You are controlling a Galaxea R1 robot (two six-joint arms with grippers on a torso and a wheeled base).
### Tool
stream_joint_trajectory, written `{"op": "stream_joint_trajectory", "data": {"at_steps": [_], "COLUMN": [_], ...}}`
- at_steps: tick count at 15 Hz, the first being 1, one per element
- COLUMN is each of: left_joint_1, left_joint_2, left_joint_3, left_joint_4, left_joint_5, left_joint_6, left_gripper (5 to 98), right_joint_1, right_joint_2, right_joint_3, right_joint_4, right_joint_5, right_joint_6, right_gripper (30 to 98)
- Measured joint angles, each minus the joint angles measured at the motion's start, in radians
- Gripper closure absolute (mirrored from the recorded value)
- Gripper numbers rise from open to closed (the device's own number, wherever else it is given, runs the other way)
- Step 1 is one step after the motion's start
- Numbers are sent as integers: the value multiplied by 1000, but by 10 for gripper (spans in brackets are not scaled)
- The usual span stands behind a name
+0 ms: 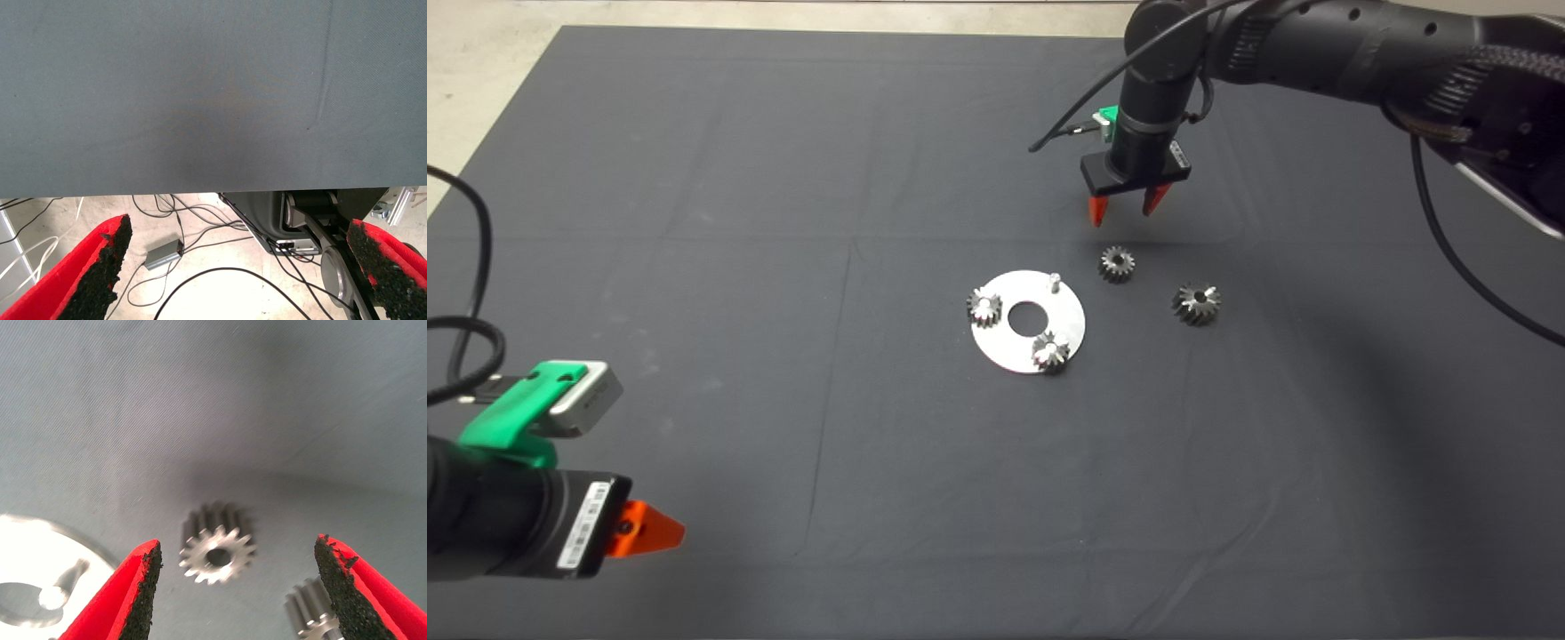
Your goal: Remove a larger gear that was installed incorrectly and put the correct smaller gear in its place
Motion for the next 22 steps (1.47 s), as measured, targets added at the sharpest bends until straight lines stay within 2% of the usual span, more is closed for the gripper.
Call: {"op": "stream_joint_trajectory", "data": {"at_steps": [11, 22], "left_joint_1": [14, 16], "left_joint_2": [2, 3], "left_joint_3": [0, 0], "left_joint_4": [16, 16], "left_joint_5": [0, 0], "left_joint_6": [0, 0], "left_gripper": [197, 197], "right_joint_1": [-52, -77], "right_joint_2": [0, 0], "right_joint_3": [-20, -27], "right_joint_4": [30, 30], "right_joint_5": [0, 0], "right_joint_6": [0, -1], "right_gripper": [679, 679]}}
